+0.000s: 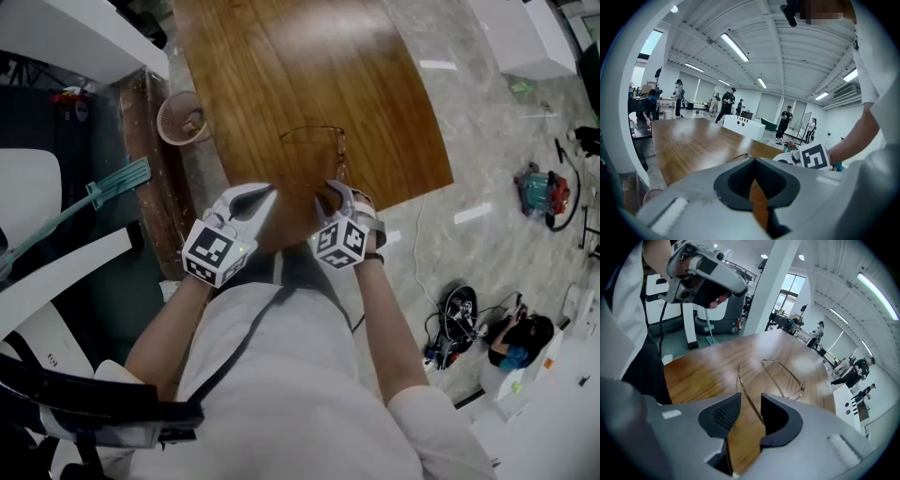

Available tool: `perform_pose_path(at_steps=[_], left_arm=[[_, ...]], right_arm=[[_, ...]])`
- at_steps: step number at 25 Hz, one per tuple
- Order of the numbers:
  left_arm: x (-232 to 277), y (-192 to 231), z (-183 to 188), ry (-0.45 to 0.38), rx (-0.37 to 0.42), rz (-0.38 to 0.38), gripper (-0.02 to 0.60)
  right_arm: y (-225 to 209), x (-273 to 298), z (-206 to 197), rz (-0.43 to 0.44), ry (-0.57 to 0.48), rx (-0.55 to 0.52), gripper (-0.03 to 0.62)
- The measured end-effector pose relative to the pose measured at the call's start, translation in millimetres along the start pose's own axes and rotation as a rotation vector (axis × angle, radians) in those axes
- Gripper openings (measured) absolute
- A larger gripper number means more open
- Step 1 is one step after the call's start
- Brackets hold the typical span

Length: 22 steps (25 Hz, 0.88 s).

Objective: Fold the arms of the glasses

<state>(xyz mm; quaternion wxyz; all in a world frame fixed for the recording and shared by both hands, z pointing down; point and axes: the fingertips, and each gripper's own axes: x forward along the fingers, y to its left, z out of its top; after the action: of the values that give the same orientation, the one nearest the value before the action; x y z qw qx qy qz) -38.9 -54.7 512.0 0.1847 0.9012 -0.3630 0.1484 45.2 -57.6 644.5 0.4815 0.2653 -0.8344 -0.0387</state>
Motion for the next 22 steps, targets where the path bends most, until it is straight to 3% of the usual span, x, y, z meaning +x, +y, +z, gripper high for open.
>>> perform_pose_path(at_steps=[15,22], left_arm=[[-22,31,-20,0.044,0.022,0.009,0.006],[-30,40,-27,0.048,0.016,0.017,0.006]], right_arm=[[3,20,-14,-0.167,0.199,-0.240,0.142],[-2,27,-9,-0.205,0.231,-0.325,0.060]])
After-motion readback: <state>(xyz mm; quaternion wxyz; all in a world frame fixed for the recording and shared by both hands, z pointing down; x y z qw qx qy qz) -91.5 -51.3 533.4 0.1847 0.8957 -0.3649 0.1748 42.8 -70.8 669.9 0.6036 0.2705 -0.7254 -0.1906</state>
